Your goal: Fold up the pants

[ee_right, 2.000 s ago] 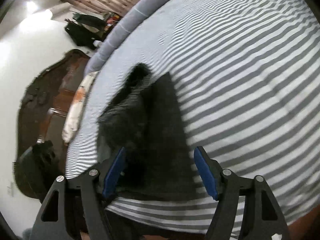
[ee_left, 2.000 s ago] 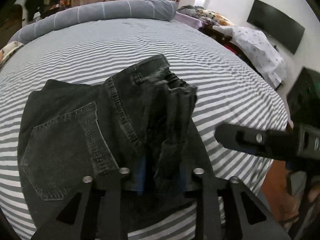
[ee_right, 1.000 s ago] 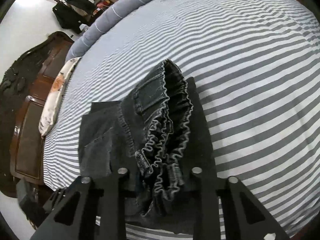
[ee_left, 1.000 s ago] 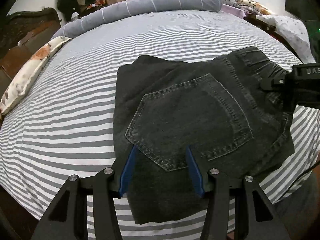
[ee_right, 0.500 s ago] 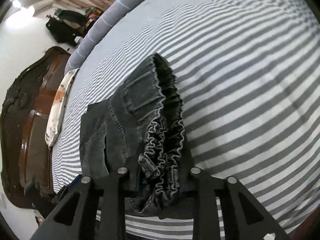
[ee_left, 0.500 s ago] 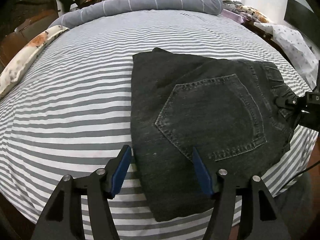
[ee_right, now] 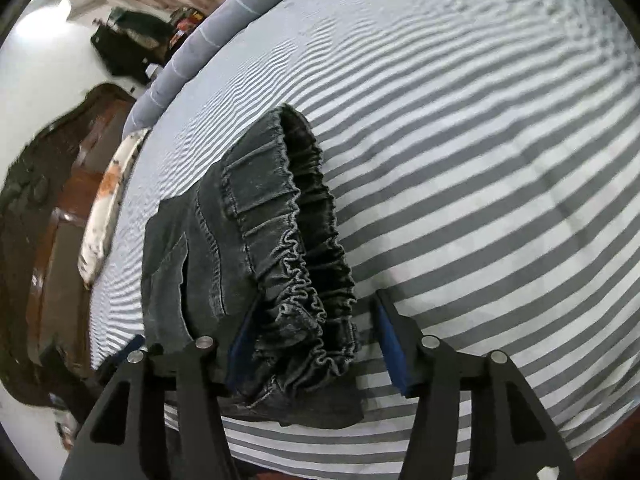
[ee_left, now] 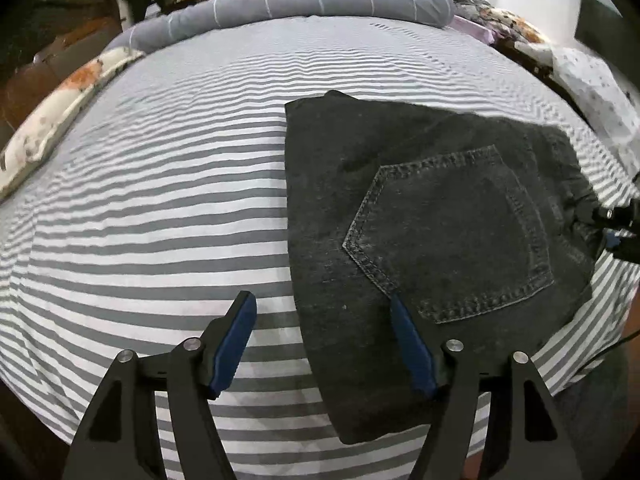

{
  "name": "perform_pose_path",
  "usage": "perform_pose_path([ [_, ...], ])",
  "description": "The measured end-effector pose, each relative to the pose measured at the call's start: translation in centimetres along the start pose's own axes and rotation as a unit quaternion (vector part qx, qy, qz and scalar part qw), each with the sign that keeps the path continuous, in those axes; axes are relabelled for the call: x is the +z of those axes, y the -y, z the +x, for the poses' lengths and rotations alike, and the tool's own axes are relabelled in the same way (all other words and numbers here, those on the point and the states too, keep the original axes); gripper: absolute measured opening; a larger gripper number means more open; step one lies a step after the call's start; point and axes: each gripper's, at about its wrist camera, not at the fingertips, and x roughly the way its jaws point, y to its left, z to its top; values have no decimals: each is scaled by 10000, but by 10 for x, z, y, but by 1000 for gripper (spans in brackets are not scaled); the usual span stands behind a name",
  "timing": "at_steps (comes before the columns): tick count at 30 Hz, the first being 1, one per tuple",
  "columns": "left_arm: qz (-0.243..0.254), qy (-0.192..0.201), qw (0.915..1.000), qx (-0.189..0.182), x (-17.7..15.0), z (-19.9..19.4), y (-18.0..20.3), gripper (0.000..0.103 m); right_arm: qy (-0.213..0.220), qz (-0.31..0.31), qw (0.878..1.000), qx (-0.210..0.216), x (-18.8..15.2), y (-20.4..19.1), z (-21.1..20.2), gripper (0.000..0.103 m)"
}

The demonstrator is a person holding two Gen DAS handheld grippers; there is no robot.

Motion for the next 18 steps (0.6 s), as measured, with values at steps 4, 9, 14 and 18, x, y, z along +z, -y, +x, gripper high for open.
perform_pose_path([
  [4,-280,114,9995,-131,4,-14,-11,70,230,-287,9987,-357,-2,-10,-18,59],
  [9,-628,193,9970,-406,12,-19,-24,70,65,-318,9990,309,1,-6,-26,71],
  [14,-1164,-85,9890,-907,15,-6,-45,70,-37,-2,9982,599,10,15,-22,71],
  [18,-1205,174,9896,-766,18,-11,-45,70,742,-611,9952,165,26,-6,-52,72],
])
